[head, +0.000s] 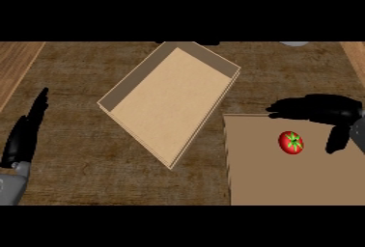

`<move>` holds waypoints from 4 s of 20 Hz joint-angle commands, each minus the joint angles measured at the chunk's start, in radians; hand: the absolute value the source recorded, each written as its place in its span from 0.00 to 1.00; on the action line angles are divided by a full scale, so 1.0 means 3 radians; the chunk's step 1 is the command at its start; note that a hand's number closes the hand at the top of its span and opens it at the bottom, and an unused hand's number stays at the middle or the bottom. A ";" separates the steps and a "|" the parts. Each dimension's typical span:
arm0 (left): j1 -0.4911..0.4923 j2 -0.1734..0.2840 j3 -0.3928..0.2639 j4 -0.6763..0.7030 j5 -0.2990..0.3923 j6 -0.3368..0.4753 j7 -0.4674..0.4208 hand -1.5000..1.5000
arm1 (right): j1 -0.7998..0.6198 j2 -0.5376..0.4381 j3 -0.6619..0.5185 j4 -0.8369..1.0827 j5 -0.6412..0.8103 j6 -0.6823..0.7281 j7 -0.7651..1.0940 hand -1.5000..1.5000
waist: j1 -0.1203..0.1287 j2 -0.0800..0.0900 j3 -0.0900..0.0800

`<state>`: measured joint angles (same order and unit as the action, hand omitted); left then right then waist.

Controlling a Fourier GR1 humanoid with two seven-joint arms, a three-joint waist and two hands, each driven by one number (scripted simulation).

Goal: Pick the tomato from the tray and place it in the cardboard box

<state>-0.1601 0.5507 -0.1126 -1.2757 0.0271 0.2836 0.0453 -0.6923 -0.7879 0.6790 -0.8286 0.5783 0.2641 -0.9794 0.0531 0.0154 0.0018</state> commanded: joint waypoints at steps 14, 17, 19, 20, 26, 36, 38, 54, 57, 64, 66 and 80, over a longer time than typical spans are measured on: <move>0.0100 -0.0057 0.0205 -0.0070 -0.0108 -0.0060 0.0115 0.50 | -0.0252 0.0653 0.0138 0.0942 0.0522 -0.0237 -0.0634 0.00 | -0.0130 -0.0043 -0.0004; 0.0072 -0.0129 0.0154 -0.0089 -0.0195 0.0015 0.0082 0.50 | -0.0311 0.0735 0.0180 0.0982 0.0497 -0.0166 -0.0716 0.00 | -0.0114 -0.0034 -0.0003; 0.0142 -0.0070 0.0179 -0.0206 -0.0132 -0.0090 0.0146 0.50 | -0.0321 0.0486 0.0158 0.0943 0.0441 -0.0107 -0.0997 0.00 | -0.0120 -0.0040 -0.0003; 0.0050 -0.0057 0.0222 -0.0089 -0.0118 -0.0124 0.0136 0.50 | -0.0259 0.0505 0.0217 0.0938 0.0482 -0.0144 -0.0979 0.00 | -0.0139 -0.0035 -0.0004; 0.0108 -0.0057 0.0253 -0.0150 -0.0198 -0.0083 0.0178 0.50 | -0.0114 0.0413 0.0247 0.0619 0.0369 -0.0139 -0.0970 0.00 | -0.0160 -0.0050 -0.0005; 0.0192 -0.0029 0.0493 -0.0037 -0.0171 -0.0326 -0.0030 0.50 | -0.0024 0.0675 0.0282 0.0676 0.0787 -0.0315 -0.0274 0.00 | -0.0148 -0.0047 -0.0006; 0.0279 -0.0148 0.0453 -0.0188 -0.0248 -0.0263 0.0060 0.50 | -0.0032 0.0619 0.0177 0.0577 0.0835 -0.0240 -0.0320 0.00 | -0.0155 -0.0053 -0.0006; 0.0211 -0.0223 0.0509 -0.0031 -0.0324 -0.0303 -0.0010 0.50 | -0.0031 0.1154 -0.0807 0.0905 0.0470 -0.1009 0.1084 1.00 | -0.0204 -0.0074 -0.0010; 0.0202 -0.0291 0.0454 -0.0044 -0.0398 -0.0215 0.0001 0.50 | -0.0134 0.1188 -0.1095 0.1087 0.0366 -0.1175 0.1812 1.00 | -0.0199 -0.0067 -0.0009; 0.0171 -0.0248 0.0514 -0.0198 -0.0409 -0.0242 0.0151 0.50 | -0.0216 0.1102 -0.1294 0.0435 0.0426 -0.1648 0.2410 1.00 | -0.0219 -0.0079 -0.0008; 0.0329 -0.0386 0.0450 -0.0199 -0.0468 -0.0124 0.0037 0.50 | -0.0392 0.1165 -0.1397 0.0133 0.0313 -0.1648 0.2486 1.00 | -0.0229 -0.0095 -0.0010; 0.0233 -0.0364 0.0578 -0.0090 -0.0500 -0.0299 -0.0029 0.50 | -0.0589 0.1786 -0.1360 -0.1065 0.0111 -0.0883 0.3156 1.00 | -0.0147 -0.0052 -0.0008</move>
<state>-0.0882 0.4455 0.0512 -1.3194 -0.1169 0.1970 0.0611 -0.7995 -0.3352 0.2815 -1.1435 0.6373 -0.0561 -0.1062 -0.0018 -0.0039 -0.0006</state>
